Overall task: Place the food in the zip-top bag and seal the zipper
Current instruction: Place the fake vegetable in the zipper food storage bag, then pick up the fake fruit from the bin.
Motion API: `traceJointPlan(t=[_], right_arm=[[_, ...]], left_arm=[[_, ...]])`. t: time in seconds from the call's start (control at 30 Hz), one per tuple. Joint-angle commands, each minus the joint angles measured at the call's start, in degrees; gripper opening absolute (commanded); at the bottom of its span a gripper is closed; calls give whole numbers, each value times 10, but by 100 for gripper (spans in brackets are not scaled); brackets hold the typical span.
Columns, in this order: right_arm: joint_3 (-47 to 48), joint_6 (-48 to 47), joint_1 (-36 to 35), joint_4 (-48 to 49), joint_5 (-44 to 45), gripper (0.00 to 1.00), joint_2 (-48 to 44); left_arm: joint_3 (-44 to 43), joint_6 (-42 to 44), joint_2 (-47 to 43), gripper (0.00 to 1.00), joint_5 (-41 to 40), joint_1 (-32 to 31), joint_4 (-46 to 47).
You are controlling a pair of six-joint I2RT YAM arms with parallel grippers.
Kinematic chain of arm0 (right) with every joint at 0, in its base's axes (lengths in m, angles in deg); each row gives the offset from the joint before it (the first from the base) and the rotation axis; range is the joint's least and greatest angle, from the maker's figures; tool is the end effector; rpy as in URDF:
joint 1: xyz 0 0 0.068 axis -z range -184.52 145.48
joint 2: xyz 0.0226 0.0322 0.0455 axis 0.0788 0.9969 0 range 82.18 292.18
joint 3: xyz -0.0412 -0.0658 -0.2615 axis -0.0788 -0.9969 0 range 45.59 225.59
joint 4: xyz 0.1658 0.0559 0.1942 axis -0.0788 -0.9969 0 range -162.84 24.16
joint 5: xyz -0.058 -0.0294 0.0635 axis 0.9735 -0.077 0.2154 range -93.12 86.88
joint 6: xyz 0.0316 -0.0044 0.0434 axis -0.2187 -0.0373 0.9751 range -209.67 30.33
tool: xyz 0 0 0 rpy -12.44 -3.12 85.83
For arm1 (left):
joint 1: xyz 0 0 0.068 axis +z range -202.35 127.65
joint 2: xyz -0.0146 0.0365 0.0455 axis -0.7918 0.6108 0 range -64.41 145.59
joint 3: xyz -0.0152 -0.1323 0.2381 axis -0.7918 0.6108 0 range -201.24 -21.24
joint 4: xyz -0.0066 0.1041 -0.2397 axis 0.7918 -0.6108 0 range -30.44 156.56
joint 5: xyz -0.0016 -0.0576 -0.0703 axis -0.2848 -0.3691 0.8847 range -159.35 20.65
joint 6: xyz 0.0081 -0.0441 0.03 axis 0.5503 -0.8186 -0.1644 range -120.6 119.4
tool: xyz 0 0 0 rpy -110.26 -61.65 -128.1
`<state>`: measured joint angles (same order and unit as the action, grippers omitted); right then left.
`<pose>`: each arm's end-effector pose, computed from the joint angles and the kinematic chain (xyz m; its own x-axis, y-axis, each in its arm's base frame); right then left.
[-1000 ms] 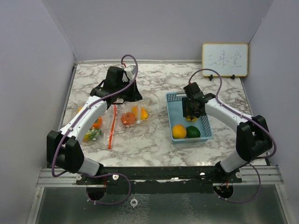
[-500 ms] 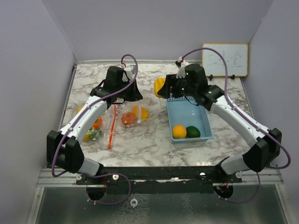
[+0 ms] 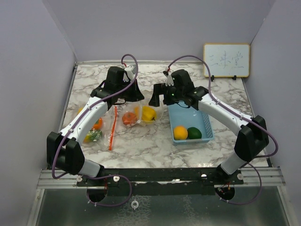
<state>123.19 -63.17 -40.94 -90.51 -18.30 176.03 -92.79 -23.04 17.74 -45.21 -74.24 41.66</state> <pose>0.2934 0.2281 0.2951 -0.7983 -0.0539 -0.5998 -0.4202 0.7633 0.4907 0.2937 -0.1338 0.3271 -0.7458 -0.0757 -0.6618 0.3942 0.7507 -0.5301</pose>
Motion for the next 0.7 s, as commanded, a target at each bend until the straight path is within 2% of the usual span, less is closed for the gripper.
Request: traceJointPlan(t=[0.0, 0.2, 0.33, 0.47, 0.67], right_arm=[[8, -28, -1, -43, 59, 100, -60], [-34, -23, 10, -193, 185, 100, -129], [-81, -27, 17, -254, 204, 100, -153], [-121, -21, 17, -260, 184, 100, -165], [-184, -21, 17, -218, 161, 100, -151]], left_arm=[[-5, 0, -17, 0, 16, -4, 18], [-8, 3, -16, 0, 16, -4, 16], [-5, 7, -18, 0, 15, -4, 12], [-3, 9, -17, 0, 14, -4, 9], [-9, 9, -15, 0, 13, -4, 6]])
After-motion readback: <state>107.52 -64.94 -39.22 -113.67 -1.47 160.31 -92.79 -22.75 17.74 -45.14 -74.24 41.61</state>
